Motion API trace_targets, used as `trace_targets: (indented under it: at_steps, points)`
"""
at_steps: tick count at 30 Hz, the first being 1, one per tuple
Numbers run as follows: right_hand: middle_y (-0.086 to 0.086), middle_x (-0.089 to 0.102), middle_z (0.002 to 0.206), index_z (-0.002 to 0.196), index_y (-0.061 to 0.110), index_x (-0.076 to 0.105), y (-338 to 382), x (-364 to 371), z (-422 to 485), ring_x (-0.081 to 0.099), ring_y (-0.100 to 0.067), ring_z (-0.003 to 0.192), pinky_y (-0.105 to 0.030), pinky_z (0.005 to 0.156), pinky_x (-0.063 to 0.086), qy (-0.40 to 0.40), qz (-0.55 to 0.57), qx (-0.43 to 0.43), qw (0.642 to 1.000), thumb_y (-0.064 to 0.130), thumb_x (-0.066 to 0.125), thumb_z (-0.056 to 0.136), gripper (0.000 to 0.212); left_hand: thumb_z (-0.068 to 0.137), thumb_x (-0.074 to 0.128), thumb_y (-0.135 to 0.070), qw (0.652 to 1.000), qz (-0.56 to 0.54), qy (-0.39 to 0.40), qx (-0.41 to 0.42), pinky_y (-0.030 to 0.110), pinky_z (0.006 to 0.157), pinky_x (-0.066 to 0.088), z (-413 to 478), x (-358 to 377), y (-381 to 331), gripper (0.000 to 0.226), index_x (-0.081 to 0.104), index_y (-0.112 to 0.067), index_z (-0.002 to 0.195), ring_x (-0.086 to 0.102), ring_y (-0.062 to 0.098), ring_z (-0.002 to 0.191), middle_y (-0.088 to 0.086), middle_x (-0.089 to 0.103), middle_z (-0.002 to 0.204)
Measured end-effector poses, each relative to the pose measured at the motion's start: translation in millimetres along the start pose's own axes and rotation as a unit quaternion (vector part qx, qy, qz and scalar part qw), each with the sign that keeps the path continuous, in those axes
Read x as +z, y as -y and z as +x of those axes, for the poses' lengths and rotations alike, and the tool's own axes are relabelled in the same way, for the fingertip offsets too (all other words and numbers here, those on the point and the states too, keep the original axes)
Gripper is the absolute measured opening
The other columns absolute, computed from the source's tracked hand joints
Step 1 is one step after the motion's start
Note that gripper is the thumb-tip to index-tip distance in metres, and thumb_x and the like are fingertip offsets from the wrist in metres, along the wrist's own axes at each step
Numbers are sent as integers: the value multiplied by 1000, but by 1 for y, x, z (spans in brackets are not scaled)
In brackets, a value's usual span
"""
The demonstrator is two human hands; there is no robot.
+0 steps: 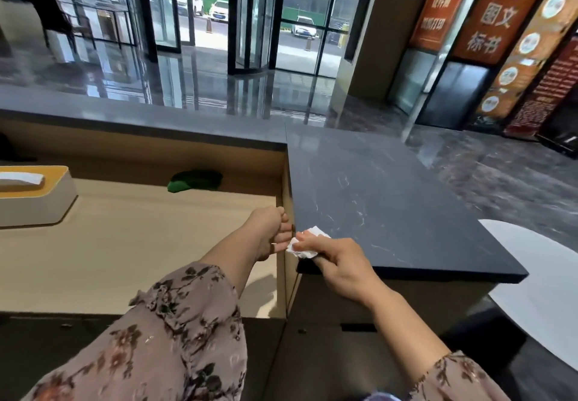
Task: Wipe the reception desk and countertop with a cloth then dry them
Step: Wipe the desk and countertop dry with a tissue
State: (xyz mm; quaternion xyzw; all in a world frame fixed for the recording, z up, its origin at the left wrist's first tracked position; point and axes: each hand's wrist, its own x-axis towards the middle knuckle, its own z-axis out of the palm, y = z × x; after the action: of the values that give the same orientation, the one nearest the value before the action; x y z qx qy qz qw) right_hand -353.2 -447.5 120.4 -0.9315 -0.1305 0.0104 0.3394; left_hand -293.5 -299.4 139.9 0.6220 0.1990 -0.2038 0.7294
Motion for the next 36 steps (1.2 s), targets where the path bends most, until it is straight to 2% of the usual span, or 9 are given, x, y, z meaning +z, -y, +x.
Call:
trace_targets:
  at_steps: [3, 6, 11, 15, 21, 24, 27, 30, 36]
  points:
    - [5, 71, 109, 109, 18, 73, 9, -23, 11, 62, -7, 107, -18, 96, 46, 42, 79, 14, 996, -3, 49, 92, 35, 101, 35, -22, 1000, -6, -5, -1, 32, 73, 52, 0, 0, -4, 31, 54, -11, 80, 58, 19, 67, 7, 62, 76]
    - [1, 69, 101, 110, 11, 71, 18, -44, 35, 63, -7, 94, -11, 79, 48, 6, 128, 18, 992, -1, 47, 96, 30, 101, 36, -22, 1000, -3, -15, 6, 35, 81, 50, 4, -2, -8, 28, 55, -10, 85, 62, 20, 78, 9, 64, 87]
    - [4, 68, 116, 117, 23, 69, 14, -57, 122, 61, -15, 102, -37, 94, 51, -78, 30, -8, 996, 12, 52, 97, 28, 102, 35, -21, 998, -6, -51, 19, 26, 60, 49, 12, -2, -23, 33, 59, -10, 82, 59, 15, 70, 6, 63, 80]
    - [1, 69, 114, 115, 30, 69, 9, -61, 194, 61, -22, 102, -37, 85, 50, -79, -139, -64, 985, 21, 53, 97, 26, 101, 39, -28, 996, -14, -83, 28, 31, 75, 47, 24, 0, -34, 31, 64, -11, 97, 61, 19, 91, 6, 68, 92]
    - [-7, 69, 103, 101, 20, 70, -10, -58, 264, 62, -31, 100, -34, 76, 47, -54, -335, -112, 934, 9, 51, 91, 24, 101, 40, -31, 995, -6, -99, 31, 33, 83, 50, 34, 4, -37, 32, 66, -12, 102, 65, 19, 95, 7, 72, 100]
    - [-9, 67, 102, 102, 16, 67, -13, -56, 286, 62, -32, 100, -33, 72, 45, -8, -365, -123, 923, 5, 51, 89, 24, 101, 39, -32, 994, -2, -104, 35, 35, 87, 51, 37, 7, -36, 34, 66, -13, 101, 65, 18, 97, 6, 71, 101]
    - [-11, 64, 116, 115, 13, 65, -15, -54, 298, 58, -32, 108, -36, 86, 47, 101, -359, -98, 923, 13, 51, 94, 26, 101, 39, -33, 993, -4, -117, 32, 35, 87, 51, 43, 8, -38, 34, 66, -13, 101, 66, 17, 95, 5, 72, 98]
    - [-13, 62, 123, 115, 5, 67, -17, -50, 297, 56, -32, 114, -35, 96, 45, 189, -354, -94, 911, 17, 48, 95, 29, 101, 39, -33, 992, -12, -120, 28, 34, 86, 50, 47, 8, -38, 34, 66, -13, 102, 66, 19, 98, 7, 72, 101]
    - [-15, 63, 123, 115, 1, 66, 1, -48, 280, 56, -31, 118, -32, 96, 43, 242, -282, -60, 926, 10, 50, 93, 29, 102, 37, -33, 992, -35, -120, 20, 36, 89, 48, 48, 3, -39, 35, 64, -10, 105, 65, 22, 102, 10, 71, 106]
